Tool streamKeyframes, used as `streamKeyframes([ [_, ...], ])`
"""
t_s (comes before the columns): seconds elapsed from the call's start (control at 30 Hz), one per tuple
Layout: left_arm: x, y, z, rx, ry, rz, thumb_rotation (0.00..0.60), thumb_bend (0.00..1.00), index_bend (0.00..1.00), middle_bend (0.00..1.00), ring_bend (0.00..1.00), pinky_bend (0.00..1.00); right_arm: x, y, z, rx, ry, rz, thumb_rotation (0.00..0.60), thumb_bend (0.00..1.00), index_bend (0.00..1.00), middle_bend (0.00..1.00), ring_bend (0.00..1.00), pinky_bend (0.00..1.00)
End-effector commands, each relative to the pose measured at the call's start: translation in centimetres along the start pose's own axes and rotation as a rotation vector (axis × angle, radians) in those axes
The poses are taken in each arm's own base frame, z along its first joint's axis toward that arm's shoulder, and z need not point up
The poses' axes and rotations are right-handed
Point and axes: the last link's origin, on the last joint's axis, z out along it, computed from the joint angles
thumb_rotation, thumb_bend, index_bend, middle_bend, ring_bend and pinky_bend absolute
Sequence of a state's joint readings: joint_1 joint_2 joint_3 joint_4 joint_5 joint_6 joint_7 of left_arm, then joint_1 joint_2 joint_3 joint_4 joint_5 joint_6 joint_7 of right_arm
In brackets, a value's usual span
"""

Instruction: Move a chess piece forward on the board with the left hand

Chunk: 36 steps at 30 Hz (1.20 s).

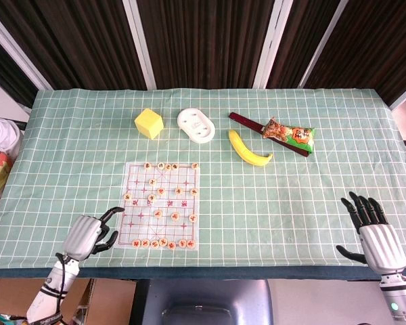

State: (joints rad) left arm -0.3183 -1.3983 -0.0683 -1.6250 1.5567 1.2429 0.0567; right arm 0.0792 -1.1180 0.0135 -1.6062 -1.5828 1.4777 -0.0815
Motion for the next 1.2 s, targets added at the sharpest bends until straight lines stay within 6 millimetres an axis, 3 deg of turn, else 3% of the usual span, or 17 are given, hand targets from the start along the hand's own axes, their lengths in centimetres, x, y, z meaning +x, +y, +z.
streamKeyframes([
  [0.03, -1.2, 1.5, 2.1, 0.014, -0.037, 0.0, 0.6, 0.42, 0.26, 1.0, 1.0, 1.0, 0.0, 0.0, 0.0, -0.001, 0.0, 0.001, 0.6, 0.22, 0.0, 0.0, 0.0, 0.0],
  [0.6, -5.1, 4.1, 8.2, 0.072, -0.068, 0.084, 0.6, 0.41, 0.26, 1.0, 1.0, 1.0, -0.4, 0.0, 0.5, -0.015, -0.022, -0.005, 0.6, 0.22, 0.0, 0.0, 0.0, 0.0],
  [0.83, -6.1, 5.0, 7.9, 0.085, -0.094, 0.073, 0.6, 0.4, 0.29, 1.0, 1.0, 1.0, -0.4, 0.2, 0.6, -0.019, -0.023, -0.005, 0.6, 0.22, 0.0, 0.0, 0.0, 0.0],
  [1.0, -7.3, 5.4, 8.8, 0.095, -0.102, 0.089, 0.6, 0.37, 0.36, 1.0, 1.0, 1.0, -0.5, 0.0, 0.6, -0.011, -0.028, -0.006, 0.6, 0.22, 0.0, 0.0, 0.0, 0.0],
  [1.2, -8.6, 5.7, 9.9, 0.099, -0.092, 0.119, 0.6, 0.38, 0.35, 1.0, 1.0, 1.0, -0.5, 0.0, 0.6, -0.007, -0.029, -0.005, 0.6, 0.22, 0.0, 0.0, 0.0, 0.0],
])
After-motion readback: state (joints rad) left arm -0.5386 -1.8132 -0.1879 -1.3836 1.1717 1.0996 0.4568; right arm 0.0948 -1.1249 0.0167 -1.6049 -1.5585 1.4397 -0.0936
